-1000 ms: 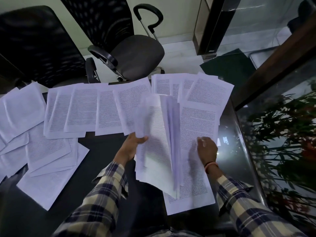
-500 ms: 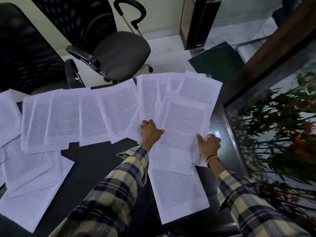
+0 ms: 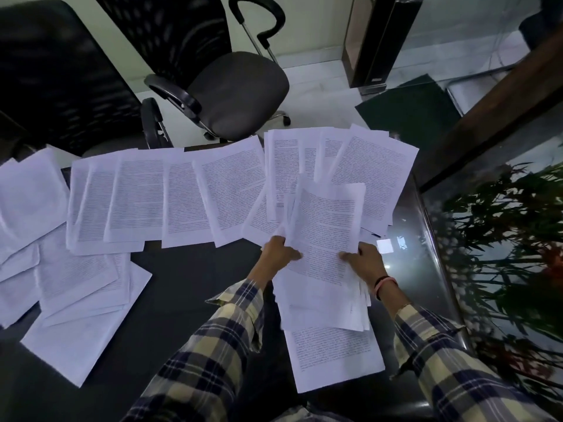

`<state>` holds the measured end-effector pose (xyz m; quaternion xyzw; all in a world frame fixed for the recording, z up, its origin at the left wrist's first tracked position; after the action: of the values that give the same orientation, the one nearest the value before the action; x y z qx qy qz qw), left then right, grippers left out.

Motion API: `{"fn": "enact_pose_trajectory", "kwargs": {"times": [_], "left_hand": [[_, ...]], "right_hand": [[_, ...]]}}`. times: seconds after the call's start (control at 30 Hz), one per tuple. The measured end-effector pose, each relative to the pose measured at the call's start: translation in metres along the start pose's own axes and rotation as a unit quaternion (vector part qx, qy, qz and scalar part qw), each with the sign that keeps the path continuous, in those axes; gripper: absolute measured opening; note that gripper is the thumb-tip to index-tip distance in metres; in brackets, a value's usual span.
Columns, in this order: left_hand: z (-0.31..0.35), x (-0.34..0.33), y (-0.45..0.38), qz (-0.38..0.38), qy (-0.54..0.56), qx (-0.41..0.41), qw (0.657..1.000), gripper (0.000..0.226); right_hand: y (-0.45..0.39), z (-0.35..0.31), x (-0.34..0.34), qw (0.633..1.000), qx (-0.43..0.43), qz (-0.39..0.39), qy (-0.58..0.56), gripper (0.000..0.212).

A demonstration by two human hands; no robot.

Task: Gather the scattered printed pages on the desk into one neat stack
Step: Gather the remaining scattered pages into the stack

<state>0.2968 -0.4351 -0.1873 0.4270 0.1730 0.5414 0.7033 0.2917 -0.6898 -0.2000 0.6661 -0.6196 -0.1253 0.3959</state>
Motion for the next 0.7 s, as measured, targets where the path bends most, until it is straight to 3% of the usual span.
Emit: {"fn": "enact_pose_trajectory", "kwargs": {"times": [0.1, 0.17, 0.23, 0.33, 0.53, 0.7], "left_hand": [[-0.034, -0.015, 0.016, -0.085, -0.031, 0.064, 0.994, 0.035], [-0.061, -0.014, 0.026, -0.089, -0.072, 0.117, 0.987, 0.031], [-0.076, 0.003, 0.031, -0.023, -0.118, 0.143, 0.982, 0.037], [-0.077, 0.021, 0.05, 0.093, -0.143, 0.117, 0.978, 0.054], [-0.101, -0.03, 0.073, 0.093, 0.047, 0.138, 0.985, 0.058], [-0.122, -0.046, 0.075, 0.073, 0.176, 0.136, 0.972, 0.072]], "right_hand": [[0.008, 0.004, 0.0, 0.998, 0.007, -0.002, 0.055, 0.031], [0.015, 0.004, -0.001, 0.992, 0.011, -0.007, 0.125, 0.033], [0.016, 0.014, -0.001, 0.983, 0.002, -0.009, 0.183, 0.036], [0.025, 0.027, -0.001, 0.972, -0.029, 0.018, 0.232, 0.05], [0.049, 0.038, -0.031, 0.962, -0.084, 0.0, 0.261, 0.094], [0.061, 0.043, -0.041, 0.979, -0.084, -0.013, 0.184, 0.083]]}}
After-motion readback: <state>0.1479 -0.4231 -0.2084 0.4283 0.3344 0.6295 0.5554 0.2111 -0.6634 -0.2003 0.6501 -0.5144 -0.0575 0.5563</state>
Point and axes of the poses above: each hand's wrist, its own y-axis away from the middle knuckle, its own x-axis out of the back of the hand, z = x × y, the point moved 10 cm from there along -y, towards the middle knuckle, and after that the axes turned 4 degrees about -z, right-handed, at the moved point
